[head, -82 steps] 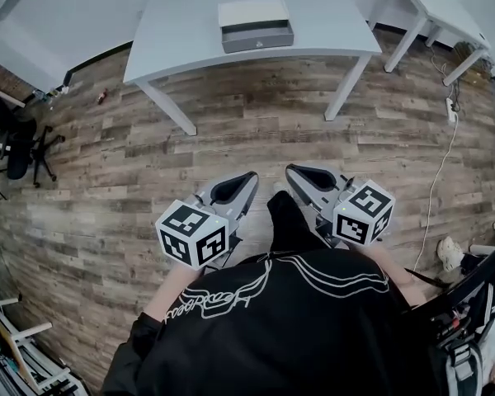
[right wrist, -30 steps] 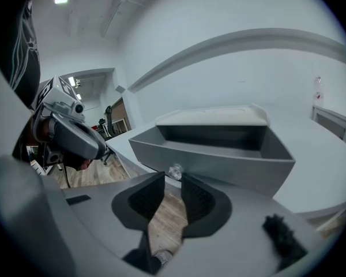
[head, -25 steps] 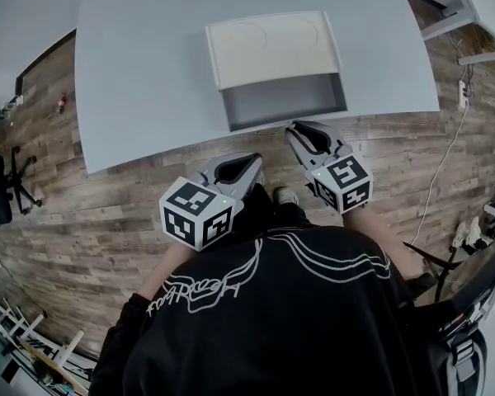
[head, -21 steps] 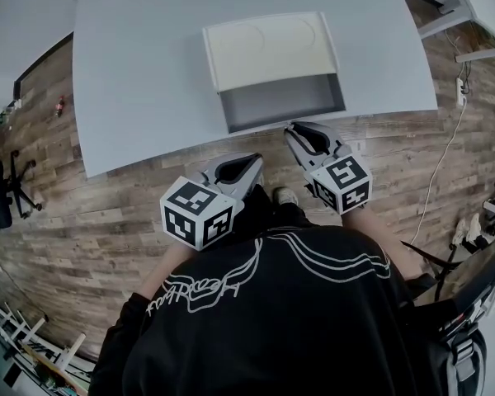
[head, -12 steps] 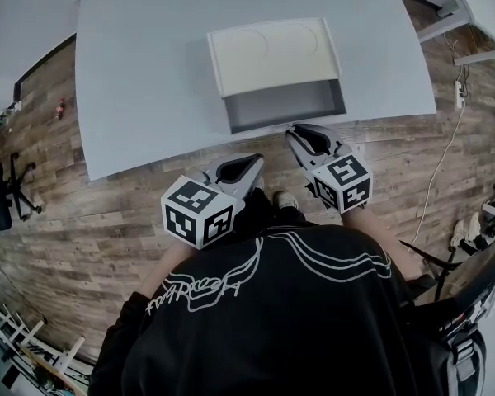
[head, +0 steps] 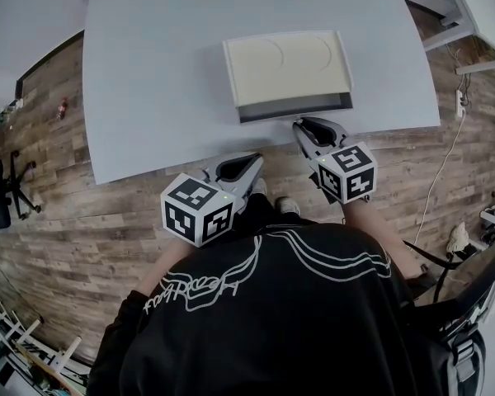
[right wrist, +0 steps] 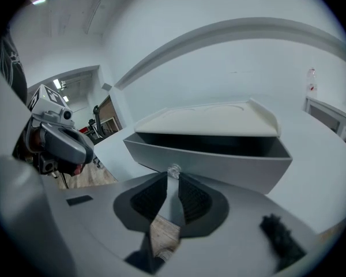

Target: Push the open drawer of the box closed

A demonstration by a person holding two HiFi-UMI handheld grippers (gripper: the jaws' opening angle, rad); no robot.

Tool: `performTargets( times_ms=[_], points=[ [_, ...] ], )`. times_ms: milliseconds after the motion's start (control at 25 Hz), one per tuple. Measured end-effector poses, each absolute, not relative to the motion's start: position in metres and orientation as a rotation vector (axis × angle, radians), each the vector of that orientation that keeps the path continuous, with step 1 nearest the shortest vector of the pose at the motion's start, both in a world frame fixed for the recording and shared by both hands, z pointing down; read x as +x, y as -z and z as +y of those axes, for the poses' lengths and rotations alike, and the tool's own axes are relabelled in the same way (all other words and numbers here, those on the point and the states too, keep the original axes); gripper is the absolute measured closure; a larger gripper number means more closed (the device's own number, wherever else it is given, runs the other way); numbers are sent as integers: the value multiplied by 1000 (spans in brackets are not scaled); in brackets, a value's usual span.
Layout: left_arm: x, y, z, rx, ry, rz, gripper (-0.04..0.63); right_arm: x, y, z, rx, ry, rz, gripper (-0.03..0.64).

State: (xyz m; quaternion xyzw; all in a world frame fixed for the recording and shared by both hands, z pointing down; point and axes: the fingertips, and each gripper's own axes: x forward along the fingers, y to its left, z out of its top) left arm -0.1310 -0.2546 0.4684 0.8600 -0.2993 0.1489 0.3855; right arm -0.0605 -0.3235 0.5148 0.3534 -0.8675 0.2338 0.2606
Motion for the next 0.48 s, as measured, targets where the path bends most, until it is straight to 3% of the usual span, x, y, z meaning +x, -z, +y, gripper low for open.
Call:
performTargets(
  times_ms=[480],
  points=[
    [-153,-465,-272,2197,-378,-784,589,-67,-514,-360,998,-646,-2313,548]
  ],
)
